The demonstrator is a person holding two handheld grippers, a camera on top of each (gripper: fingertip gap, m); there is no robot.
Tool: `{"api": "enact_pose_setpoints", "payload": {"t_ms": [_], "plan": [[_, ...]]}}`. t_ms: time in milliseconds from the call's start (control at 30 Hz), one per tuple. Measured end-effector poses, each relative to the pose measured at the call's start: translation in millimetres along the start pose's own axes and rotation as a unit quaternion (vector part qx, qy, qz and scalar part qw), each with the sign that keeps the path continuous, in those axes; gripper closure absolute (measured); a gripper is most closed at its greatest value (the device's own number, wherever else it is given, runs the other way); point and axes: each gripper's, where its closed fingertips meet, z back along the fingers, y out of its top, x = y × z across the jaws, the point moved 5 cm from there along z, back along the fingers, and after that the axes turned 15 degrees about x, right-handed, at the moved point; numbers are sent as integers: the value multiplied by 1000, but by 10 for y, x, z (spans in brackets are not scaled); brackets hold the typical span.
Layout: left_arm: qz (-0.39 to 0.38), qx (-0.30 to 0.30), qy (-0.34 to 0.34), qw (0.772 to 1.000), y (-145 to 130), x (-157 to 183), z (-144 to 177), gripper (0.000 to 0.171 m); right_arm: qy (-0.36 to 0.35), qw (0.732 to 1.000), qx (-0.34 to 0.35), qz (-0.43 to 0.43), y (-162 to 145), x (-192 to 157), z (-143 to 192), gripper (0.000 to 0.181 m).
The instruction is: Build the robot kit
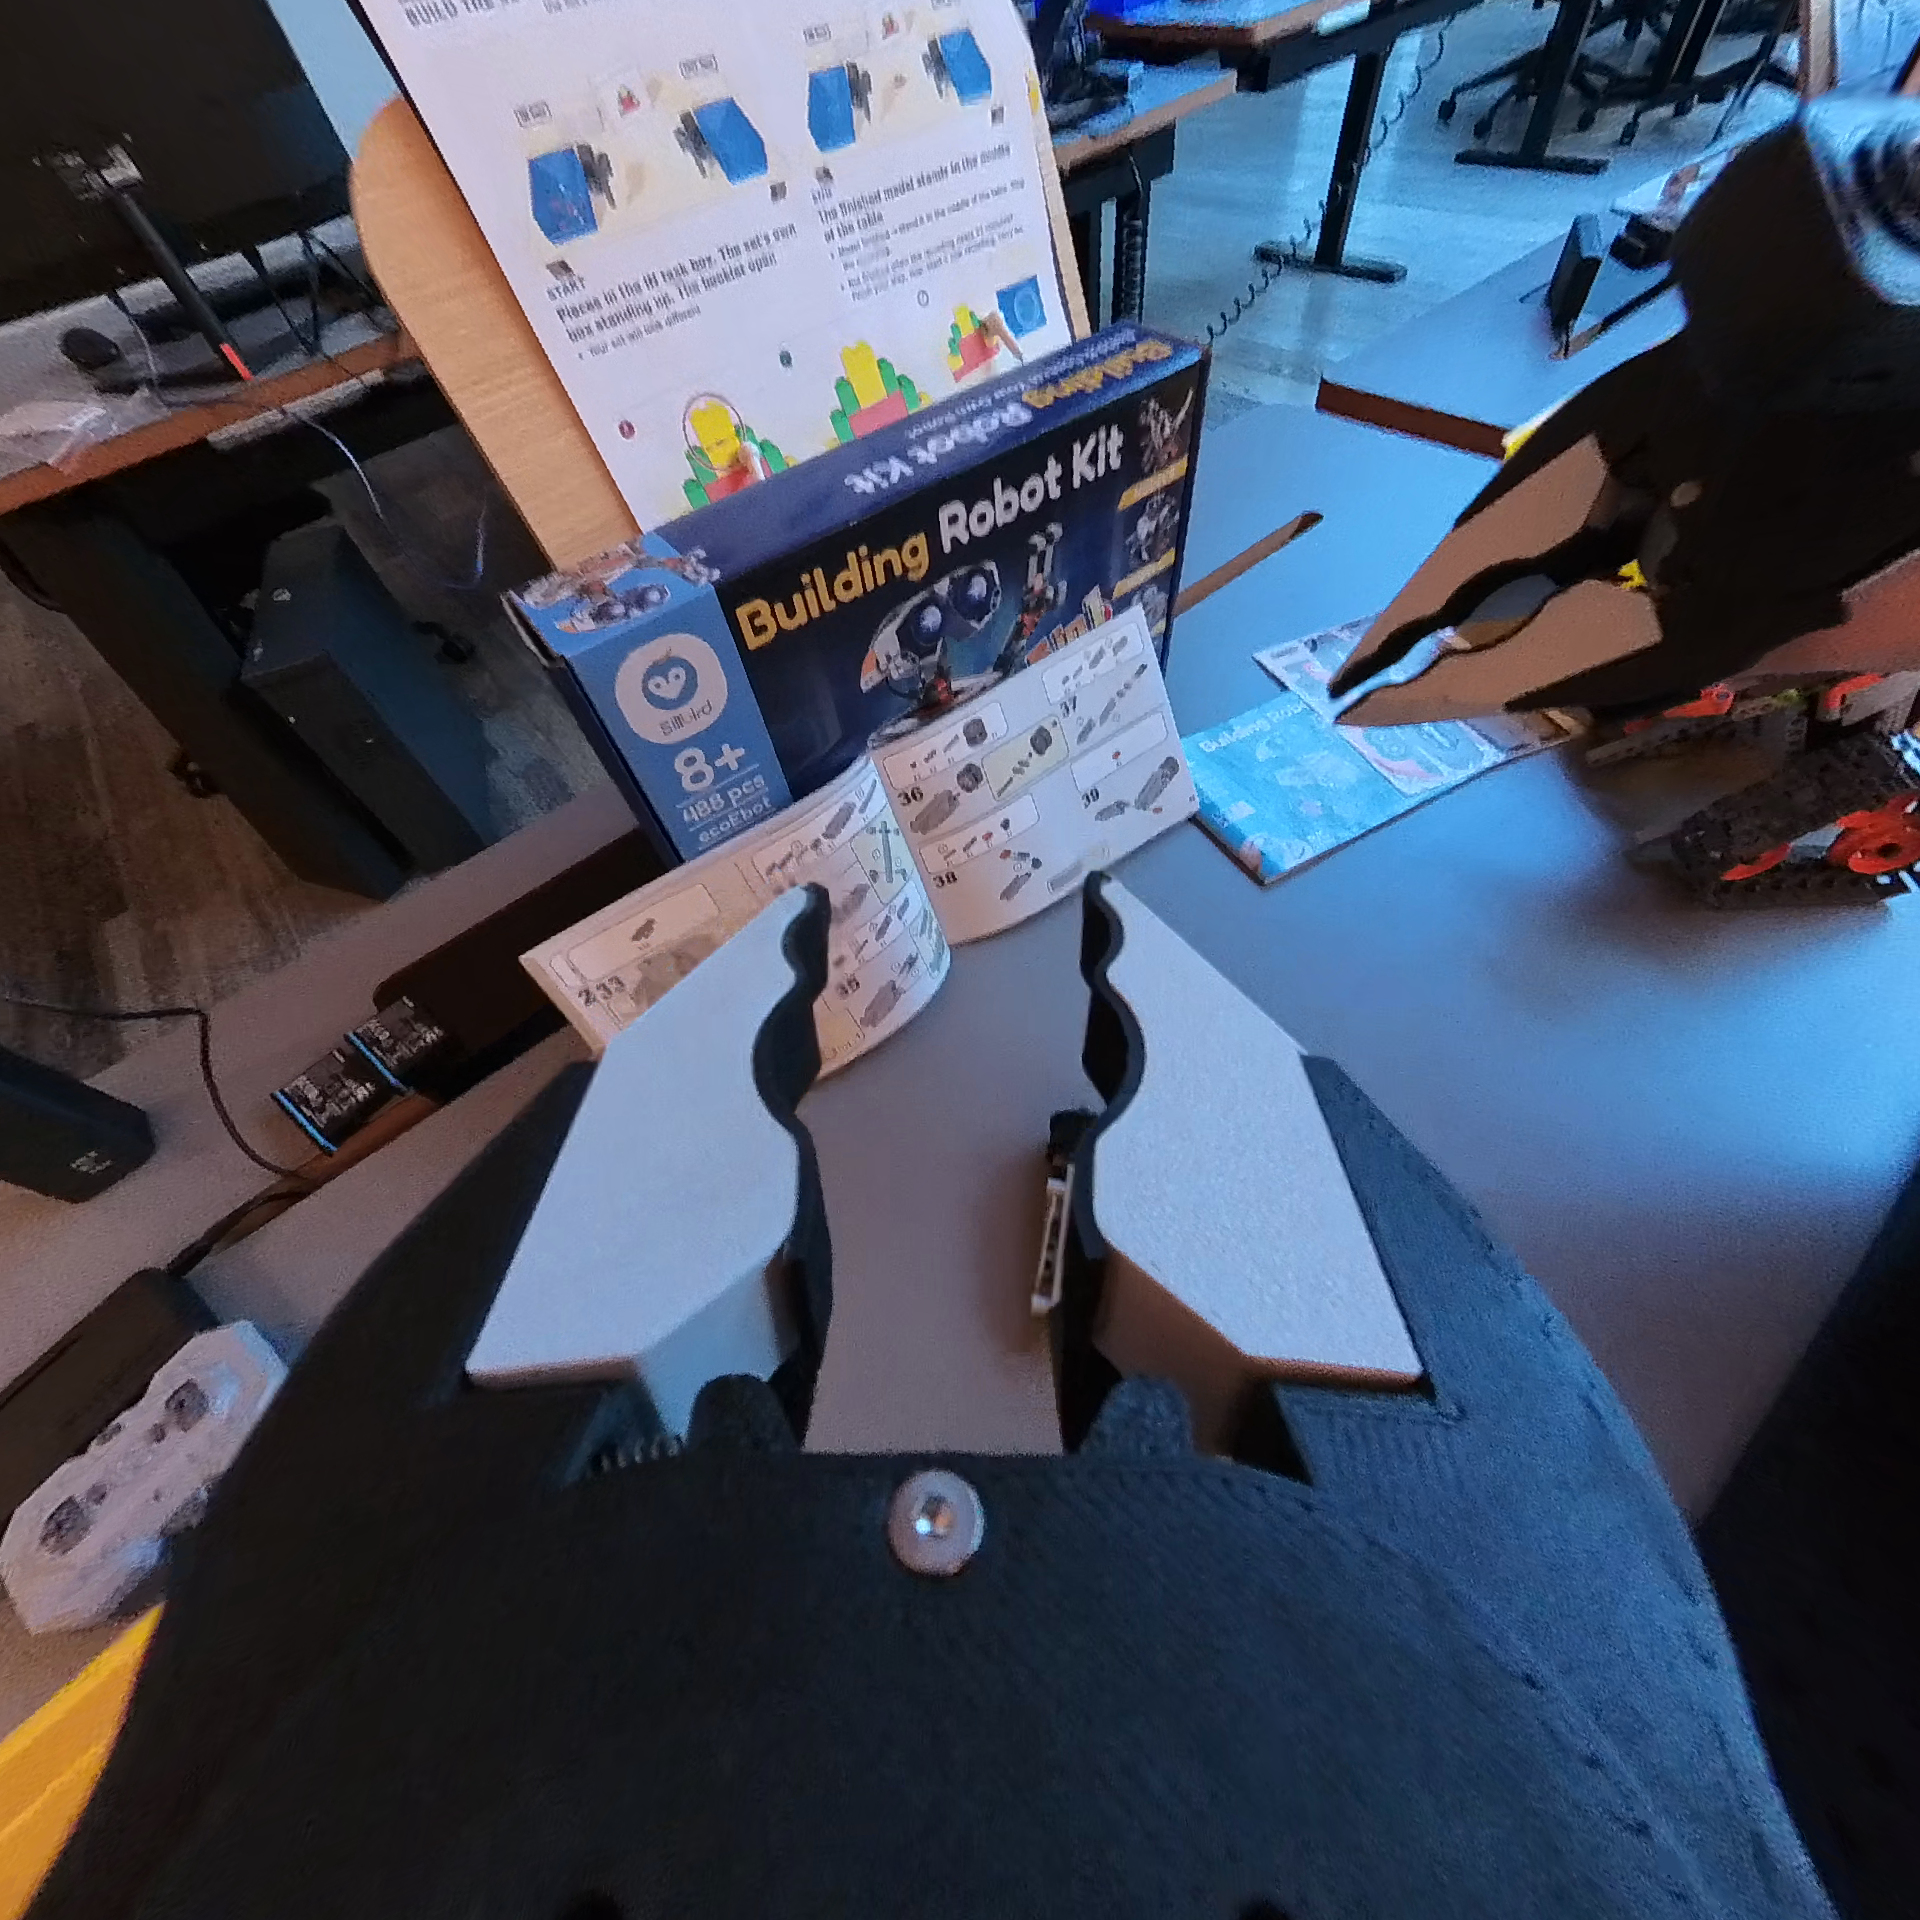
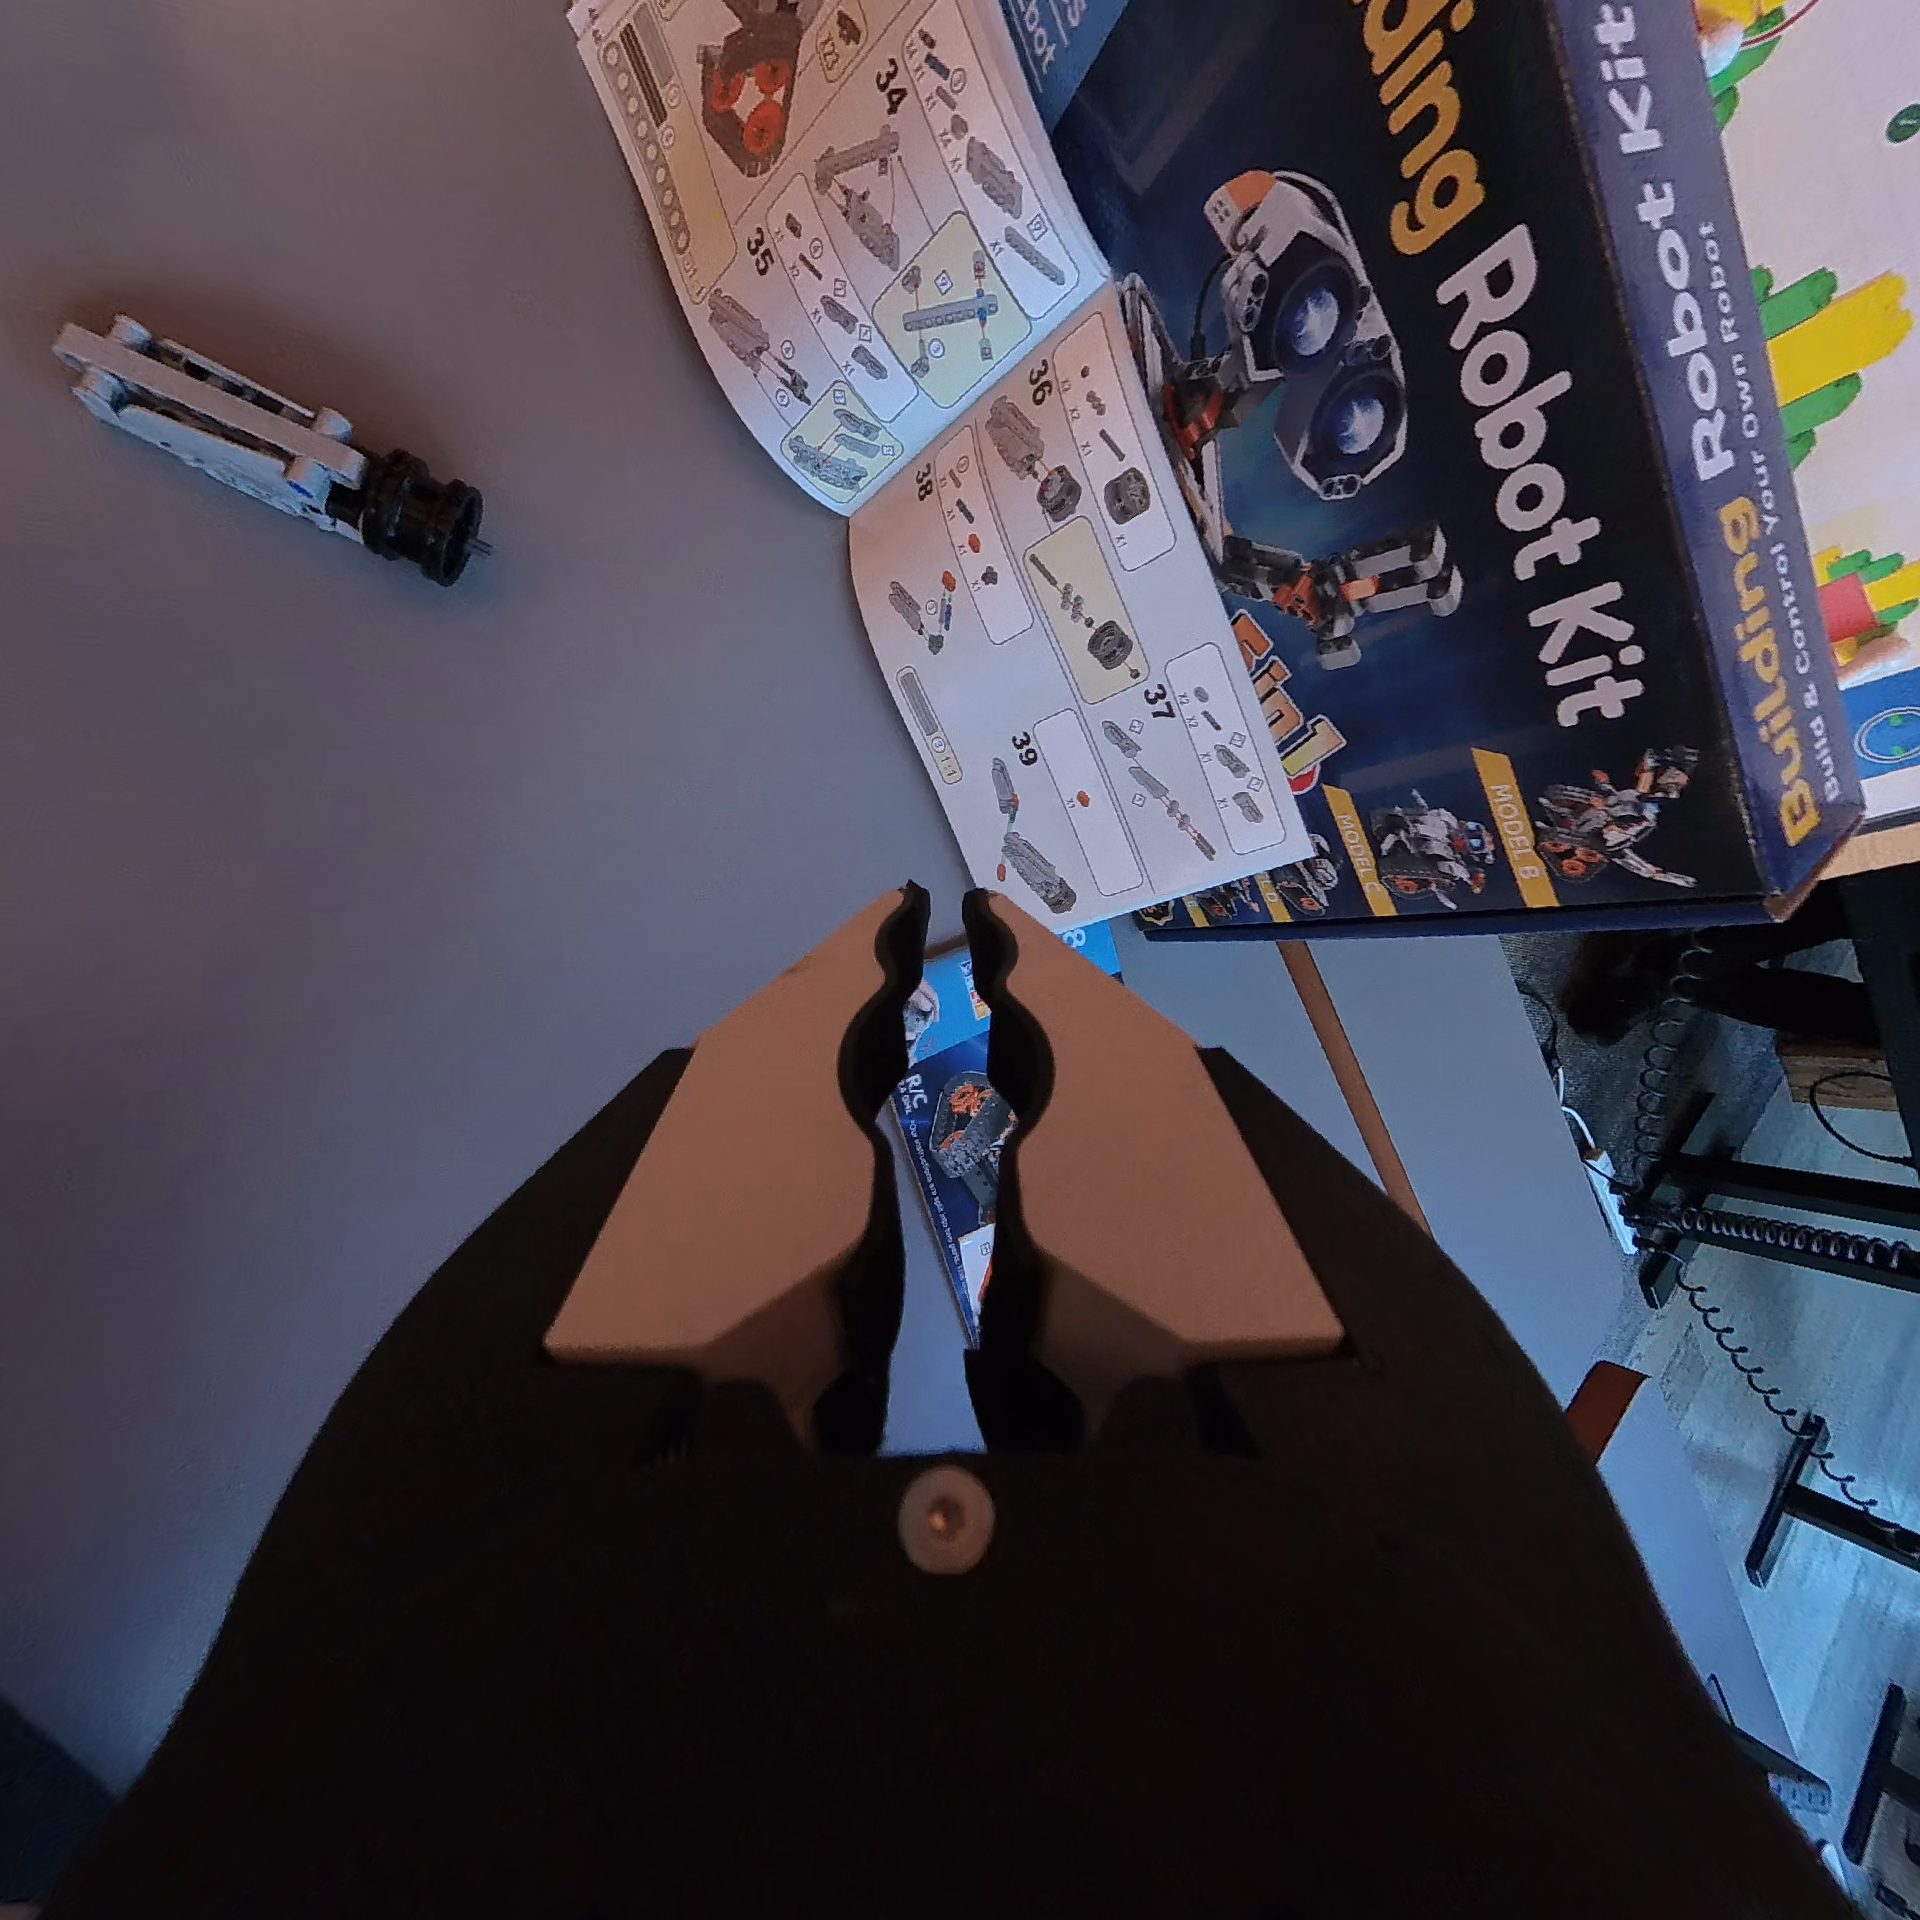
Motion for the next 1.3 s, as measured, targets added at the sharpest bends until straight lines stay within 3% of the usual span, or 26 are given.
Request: {"api": "enact_pose_setpoints", "payload": {"t_ms": [100, 233, 367, 500, 900, 1300], "plan": [[8, -60, -6, 998, -175, 8, -2, 131, 21, 1000, -7, 14, -31, -58, -16, 176], [15, -191, -36, 981, -561, 30, 21, 169, 89, 993, -56, 45, -182, -262, -79, 177], [9, -293, -63, 954, -873, 54, 42, 171, 201, 970, -119, 62, -386, -588, -121, 181], [9, -358, -83, 930, -1084, 96, 95, 171, 233, 962, -137, 48, -439, -669, -132, 181], [19, -416, -91, 905, -1228, 105, 259, 171, 185, 971, -149, 2, -605, -411, -38, 181], [0, -407, -92, 909, -1159, 144, 237, 171, 181, 974, -131, 31, -490, -452, -51, 181]]}}
